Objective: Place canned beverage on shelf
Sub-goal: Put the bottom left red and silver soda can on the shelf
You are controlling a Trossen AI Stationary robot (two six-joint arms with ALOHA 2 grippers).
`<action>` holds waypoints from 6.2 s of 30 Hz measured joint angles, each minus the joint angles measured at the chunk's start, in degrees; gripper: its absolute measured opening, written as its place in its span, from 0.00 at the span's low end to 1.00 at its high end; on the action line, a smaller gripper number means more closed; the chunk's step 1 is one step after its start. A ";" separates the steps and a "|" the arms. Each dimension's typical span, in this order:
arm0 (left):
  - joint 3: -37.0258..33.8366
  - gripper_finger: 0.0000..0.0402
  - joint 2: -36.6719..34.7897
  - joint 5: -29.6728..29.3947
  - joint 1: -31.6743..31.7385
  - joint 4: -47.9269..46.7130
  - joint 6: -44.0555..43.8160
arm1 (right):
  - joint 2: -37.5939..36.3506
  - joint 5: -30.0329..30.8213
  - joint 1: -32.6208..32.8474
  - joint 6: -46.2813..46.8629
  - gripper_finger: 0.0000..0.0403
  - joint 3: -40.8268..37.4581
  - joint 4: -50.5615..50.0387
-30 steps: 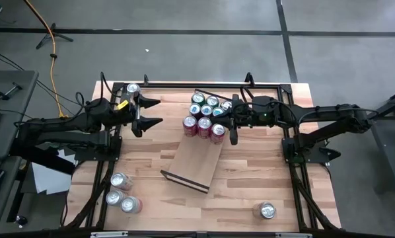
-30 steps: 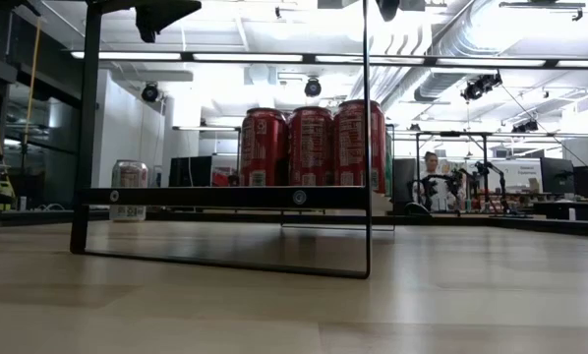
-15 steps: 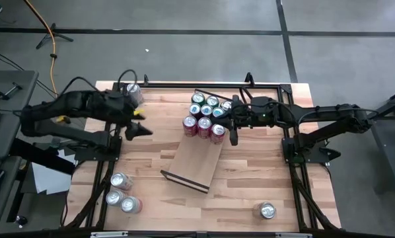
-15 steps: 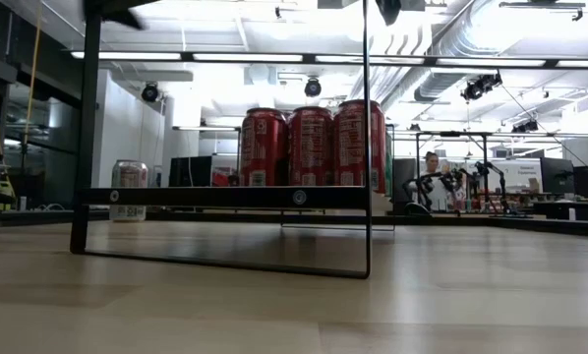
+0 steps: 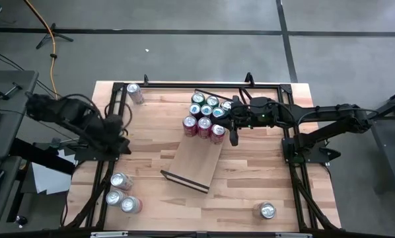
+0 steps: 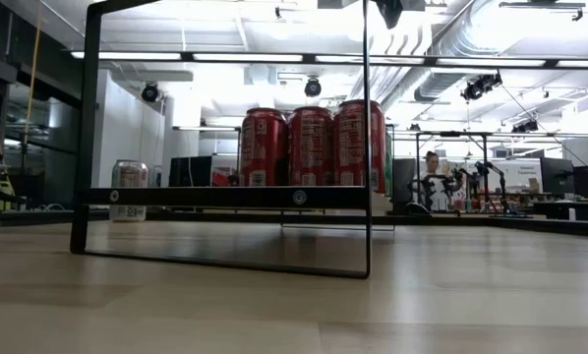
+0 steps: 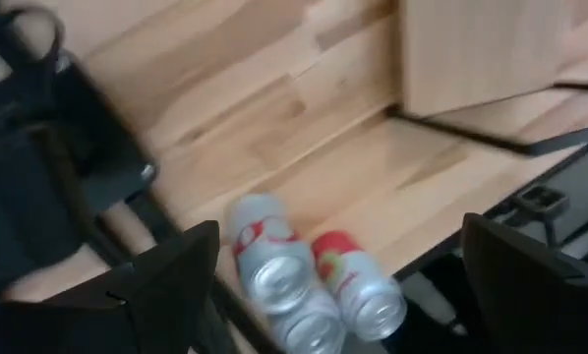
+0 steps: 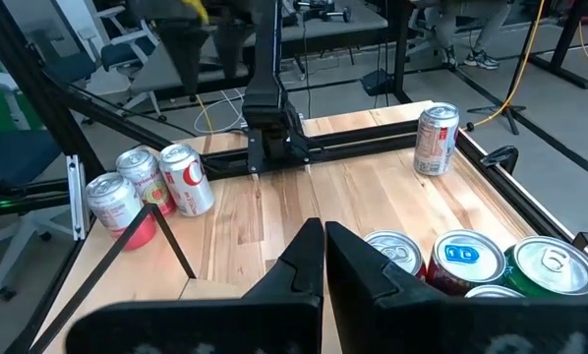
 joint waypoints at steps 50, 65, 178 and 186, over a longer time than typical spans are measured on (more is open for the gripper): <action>-17.16 0.87 20.79 6.51 -29.14 15.62 -21.12 | 0.00 2.84 -0.04 0.00 0.00 0.00 -3.49; -24.17 0.87 22.36 10.17 -29.01 28.11 -19.03 | 0.00 2.91 -0.04 0.00 0.00 0.00 -3.58; 27.08 0.57 34.53 -25.96 11.99 33.98 105.58 | 33.79 -23.39 -6.05 -8.61 0.95 50.99 -47.24; 27.08 0.57 34.49 -25.68 12.68 34.17 104.94 | 33.77 -22.58 -6.05 -8.60 0.86 51.04 -47.04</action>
